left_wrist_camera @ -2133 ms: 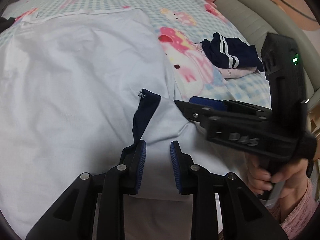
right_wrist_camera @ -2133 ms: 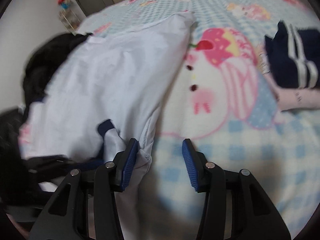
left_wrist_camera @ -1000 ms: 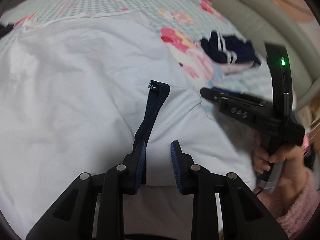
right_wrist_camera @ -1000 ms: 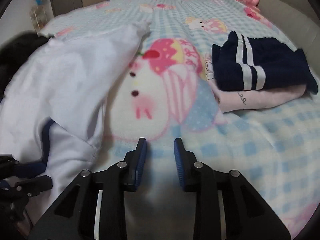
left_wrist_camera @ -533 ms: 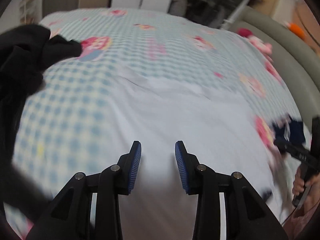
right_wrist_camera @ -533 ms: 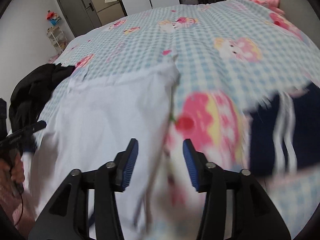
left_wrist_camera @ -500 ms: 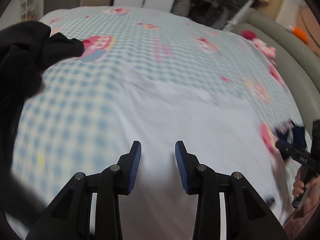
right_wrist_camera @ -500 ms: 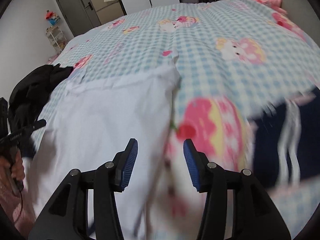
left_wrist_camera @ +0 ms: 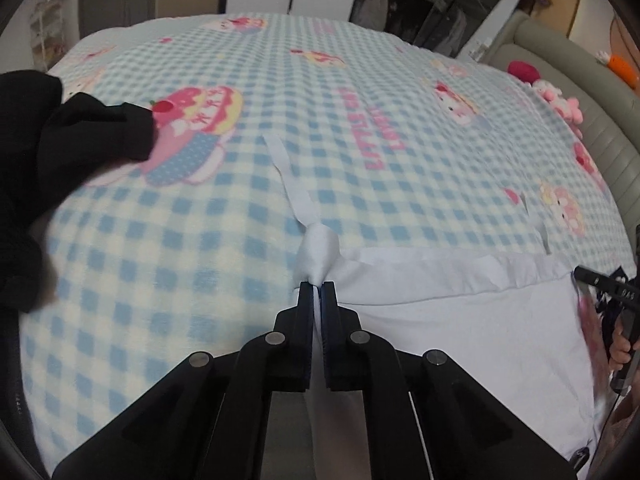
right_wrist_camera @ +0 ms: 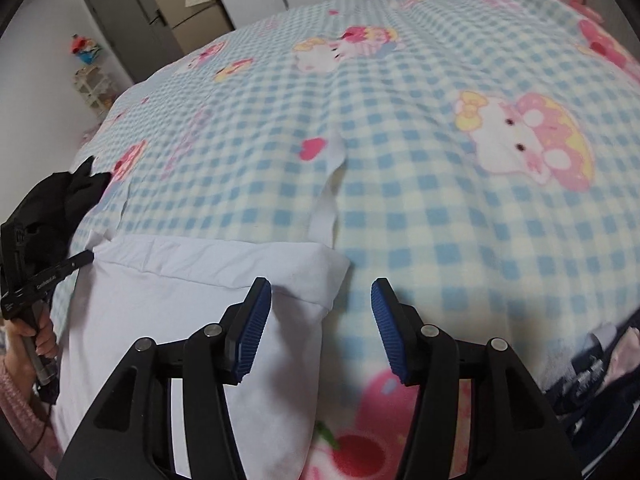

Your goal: Fold clothes

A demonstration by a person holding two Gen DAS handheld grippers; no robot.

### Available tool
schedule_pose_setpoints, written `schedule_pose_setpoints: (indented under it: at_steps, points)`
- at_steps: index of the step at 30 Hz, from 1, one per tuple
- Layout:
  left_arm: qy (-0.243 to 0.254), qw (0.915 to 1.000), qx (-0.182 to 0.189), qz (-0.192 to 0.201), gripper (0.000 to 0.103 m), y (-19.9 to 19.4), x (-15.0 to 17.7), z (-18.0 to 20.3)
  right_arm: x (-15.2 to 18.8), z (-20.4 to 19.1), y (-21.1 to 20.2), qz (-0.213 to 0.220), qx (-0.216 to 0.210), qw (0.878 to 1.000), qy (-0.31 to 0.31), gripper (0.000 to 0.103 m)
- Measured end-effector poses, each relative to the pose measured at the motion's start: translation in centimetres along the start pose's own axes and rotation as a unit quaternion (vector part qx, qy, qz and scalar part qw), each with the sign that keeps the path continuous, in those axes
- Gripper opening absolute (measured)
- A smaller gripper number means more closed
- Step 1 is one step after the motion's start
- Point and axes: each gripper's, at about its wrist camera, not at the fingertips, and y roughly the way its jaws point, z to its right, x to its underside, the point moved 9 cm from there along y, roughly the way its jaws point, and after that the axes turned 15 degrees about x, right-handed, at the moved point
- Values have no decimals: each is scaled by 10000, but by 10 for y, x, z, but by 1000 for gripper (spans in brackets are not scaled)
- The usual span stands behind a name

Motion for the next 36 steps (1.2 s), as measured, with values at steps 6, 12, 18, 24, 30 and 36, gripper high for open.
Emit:
schedule_pose_setpoints:
  at_steps: [6,12,18,24,30,36]
  points:
    - [-56,9997,-202,127,4,-7,-9,-13,4,-21,34,-527,-463,9975,103,54]
    - [-34,9998,-191,-89,11,4,-14,-18,-23,-45,7,345,-129,9978,-548,6]
    - [-216,9990,138,-356,15,32,-11,-35,-24,-26,47,42,252,9991,-347,6]
    - [84,9978,-307,-590,13,30,-24,-28,-20,-20,53,0,174,9998,-95,14]
    - [974,9951,-108,-132,39,-51,-11,40,-38,-3,-26,571,-198,9974,380,28]
    - [1465,9834,933,-521,39,-105,106,166,31,1,-136,808,-348,9957,305,39]
